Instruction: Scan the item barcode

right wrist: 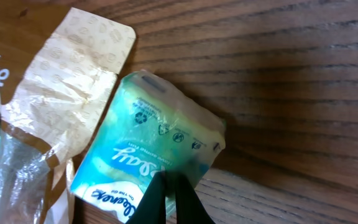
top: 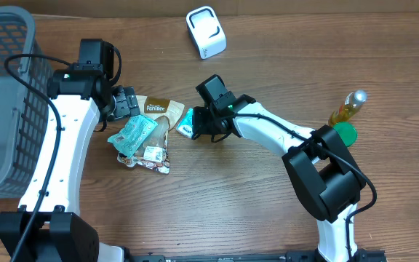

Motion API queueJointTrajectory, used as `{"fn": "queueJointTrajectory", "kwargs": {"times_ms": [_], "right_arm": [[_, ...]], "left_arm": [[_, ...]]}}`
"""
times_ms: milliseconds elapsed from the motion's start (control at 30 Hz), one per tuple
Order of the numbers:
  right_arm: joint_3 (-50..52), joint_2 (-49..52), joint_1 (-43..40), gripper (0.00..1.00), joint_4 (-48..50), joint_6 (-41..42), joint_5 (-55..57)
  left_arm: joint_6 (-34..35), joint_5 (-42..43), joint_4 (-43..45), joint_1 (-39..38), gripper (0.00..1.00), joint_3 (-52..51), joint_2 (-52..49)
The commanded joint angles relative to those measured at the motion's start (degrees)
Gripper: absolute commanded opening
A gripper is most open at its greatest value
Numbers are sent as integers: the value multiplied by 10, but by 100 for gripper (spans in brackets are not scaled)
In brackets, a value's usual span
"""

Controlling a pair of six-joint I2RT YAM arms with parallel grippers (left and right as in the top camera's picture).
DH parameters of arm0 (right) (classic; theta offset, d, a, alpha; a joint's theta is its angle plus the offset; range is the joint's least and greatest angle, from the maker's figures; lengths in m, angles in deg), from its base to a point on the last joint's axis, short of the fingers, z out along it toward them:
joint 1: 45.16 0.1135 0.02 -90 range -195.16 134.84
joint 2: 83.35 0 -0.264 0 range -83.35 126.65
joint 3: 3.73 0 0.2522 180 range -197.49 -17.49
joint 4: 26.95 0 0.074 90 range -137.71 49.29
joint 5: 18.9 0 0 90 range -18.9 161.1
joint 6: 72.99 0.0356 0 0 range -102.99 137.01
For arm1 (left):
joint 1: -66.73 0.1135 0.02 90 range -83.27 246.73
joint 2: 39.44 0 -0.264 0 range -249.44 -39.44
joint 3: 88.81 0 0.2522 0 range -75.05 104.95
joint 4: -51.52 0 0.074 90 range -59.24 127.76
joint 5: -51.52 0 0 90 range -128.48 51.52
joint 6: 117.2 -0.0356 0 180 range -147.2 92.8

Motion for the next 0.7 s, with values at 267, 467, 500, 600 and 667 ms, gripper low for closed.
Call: {"fn": "queueJointTrajectory", "kwargs": {"times_ms": [267,467,500,600,667], "right_arm": [[10,8,3,4,-8,0,31],[28,8,3,4,4,0,31],[31,8,3,4,9,0,31],[36,8,3,4,11,0,31],[39,8,3,4,5,0,30]], "left_arm": [[6,-1,0,-2,100,5,-2],[6,-1,0,-2,100,5,-2],[6,-1,0,-2,100,5,-2],[6,-1,0,-2,100,5,-2],[6,-1,0,-2,99,5,-2]]}}
